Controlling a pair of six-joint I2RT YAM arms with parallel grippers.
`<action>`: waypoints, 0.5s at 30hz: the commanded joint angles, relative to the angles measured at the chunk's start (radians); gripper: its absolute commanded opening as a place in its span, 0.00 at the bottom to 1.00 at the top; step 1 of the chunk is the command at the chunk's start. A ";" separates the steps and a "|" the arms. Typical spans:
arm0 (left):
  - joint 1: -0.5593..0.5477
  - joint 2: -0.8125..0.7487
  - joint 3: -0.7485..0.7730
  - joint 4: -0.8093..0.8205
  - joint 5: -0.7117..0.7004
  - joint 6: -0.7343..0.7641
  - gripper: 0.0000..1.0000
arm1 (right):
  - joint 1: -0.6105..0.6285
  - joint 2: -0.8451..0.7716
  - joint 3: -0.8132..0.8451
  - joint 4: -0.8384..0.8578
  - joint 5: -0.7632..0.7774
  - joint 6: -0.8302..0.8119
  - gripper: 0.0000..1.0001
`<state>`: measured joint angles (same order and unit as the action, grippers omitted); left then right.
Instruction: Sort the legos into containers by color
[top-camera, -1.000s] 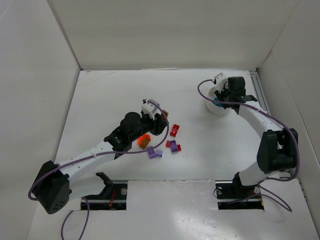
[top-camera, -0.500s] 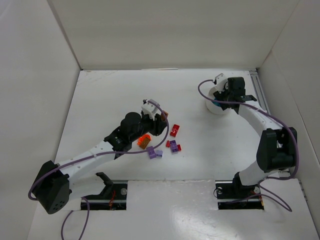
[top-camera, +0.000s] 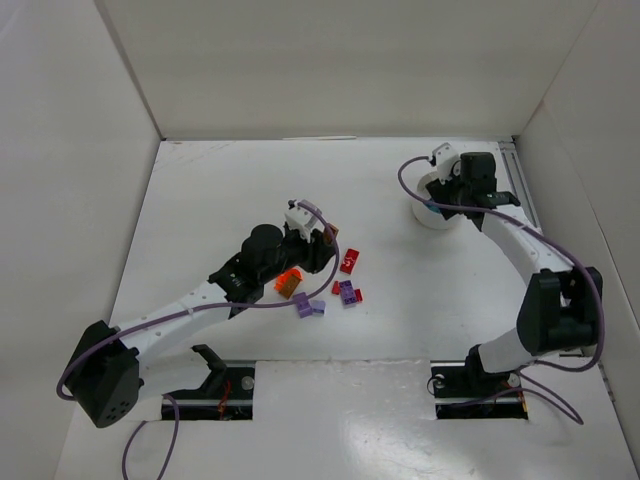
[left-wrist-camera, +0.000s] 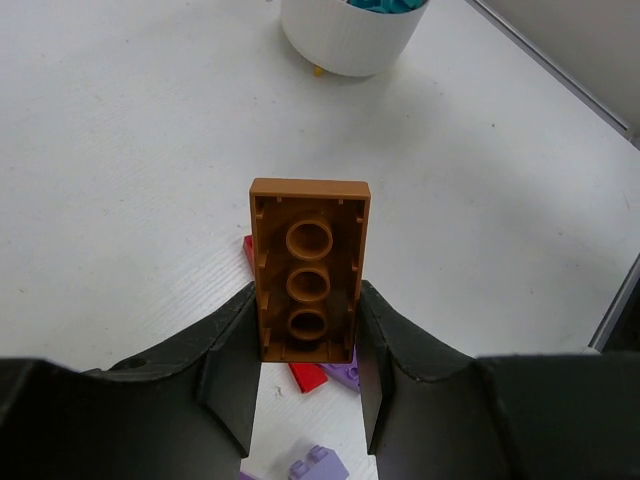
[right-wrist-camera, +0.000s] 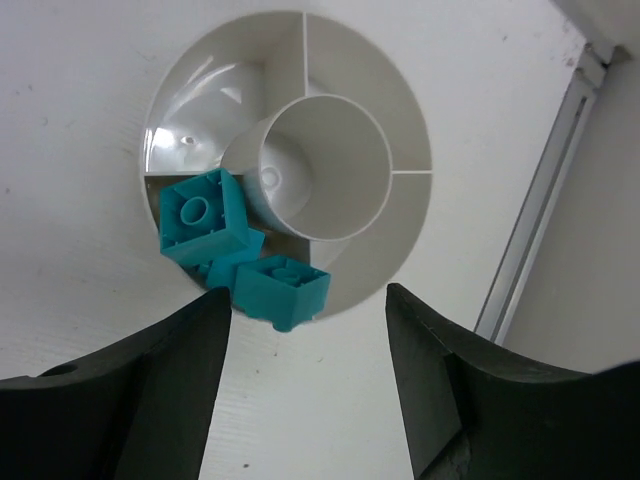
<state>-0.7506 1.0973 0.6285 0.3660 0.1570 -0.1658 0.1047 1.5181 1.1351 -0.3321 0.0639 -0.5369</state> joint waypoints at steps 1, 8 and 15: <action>0.005 -0.008 0.028 0.036 0.042 0.025 0.15 | -0.005 -0.143 0.003 0.024 -0.052 -0.005 0.69; 0.005 -0.008 0.037 0.045 0.186 0.164 0.15 | -0.005 -0.288 -0.026 0.004 -0.260 -0.026 0.72; 0.005 0.012 0.085 -0.001 0.240 0.337 0.15 | 0.033 -0.400 -0.138 0.031 -0.945 0.046 0.79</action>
<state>-0.7509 1.1030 0.6445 0.3511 0.3672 0.0681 0.1101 1.1530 1.0424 -0.3283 -0.5255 -0.5407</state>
